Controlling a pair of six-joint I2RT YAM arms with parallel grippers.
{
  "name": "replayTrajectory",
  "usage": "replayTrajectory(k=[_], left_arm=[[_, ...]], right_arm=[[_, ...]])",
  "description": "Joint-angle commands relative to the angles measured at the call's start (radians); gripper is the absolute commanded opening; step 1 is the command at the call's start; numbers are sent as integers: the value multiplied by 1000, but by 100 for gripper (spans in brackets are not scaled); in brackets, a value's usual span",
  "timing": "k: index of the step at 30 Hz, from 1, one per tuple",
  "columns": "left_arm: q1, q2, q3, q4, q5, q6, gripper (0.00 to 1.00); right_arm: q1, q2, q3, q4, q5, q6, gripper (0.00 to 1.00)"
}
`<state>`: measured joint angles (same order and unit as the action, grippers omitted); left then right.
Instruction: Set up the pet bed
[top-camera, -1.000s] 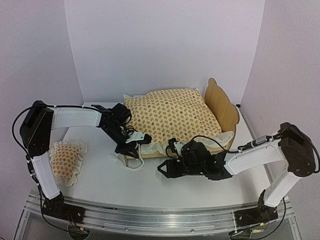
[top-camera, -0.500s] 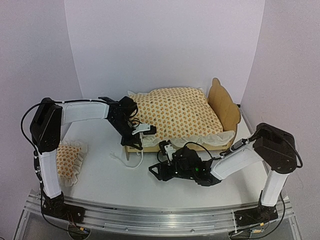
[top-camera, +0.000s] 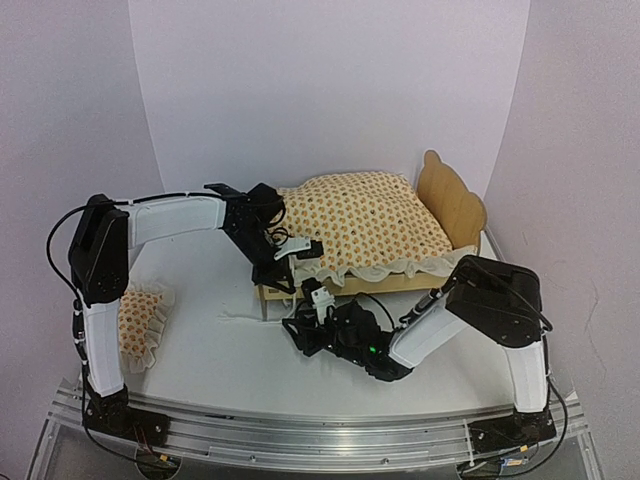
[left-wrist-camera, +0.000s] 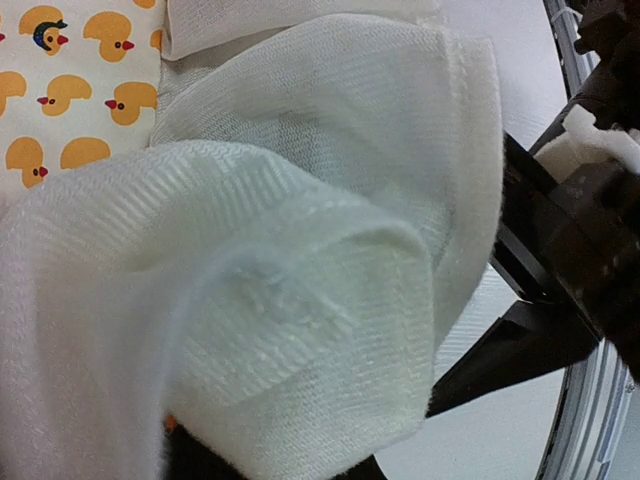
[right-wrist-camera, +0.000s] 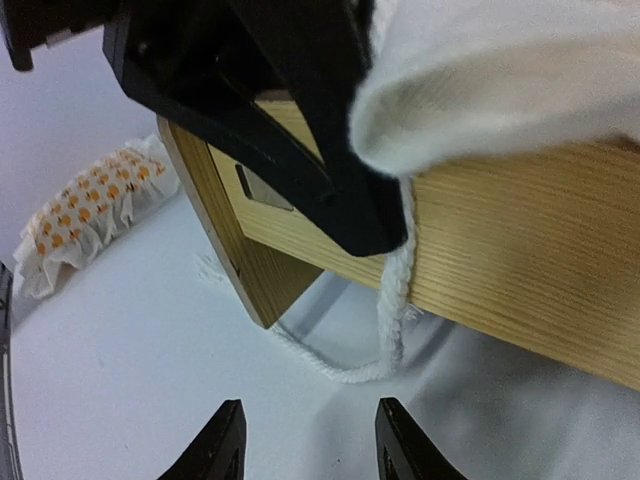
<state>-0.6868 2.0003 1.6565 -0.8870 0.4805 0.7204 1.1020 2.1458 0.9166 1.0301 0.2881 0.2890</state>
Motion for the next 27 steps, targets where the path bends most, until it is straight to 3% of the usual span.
replayTrajectory(k=[1,5,13,18,27], left_arm=[[9,-24,87,-43,115,-137,0],[8,-19,92,-44,125,-166,0],[3,-8,105,-26,124,-174,0],[3,-6,118,-31,130,-166,0],[3,-2,132,-36,147,-161,0]], right_arm=[[-16,7,-130,319,98,-26,39],[-14,-19,-105,262,-35,-75,33],[1,25,36,248,-94,-98,25],[-2,112,80,244,18,-57,27],[-24,160,147,190,82,-90,30]])
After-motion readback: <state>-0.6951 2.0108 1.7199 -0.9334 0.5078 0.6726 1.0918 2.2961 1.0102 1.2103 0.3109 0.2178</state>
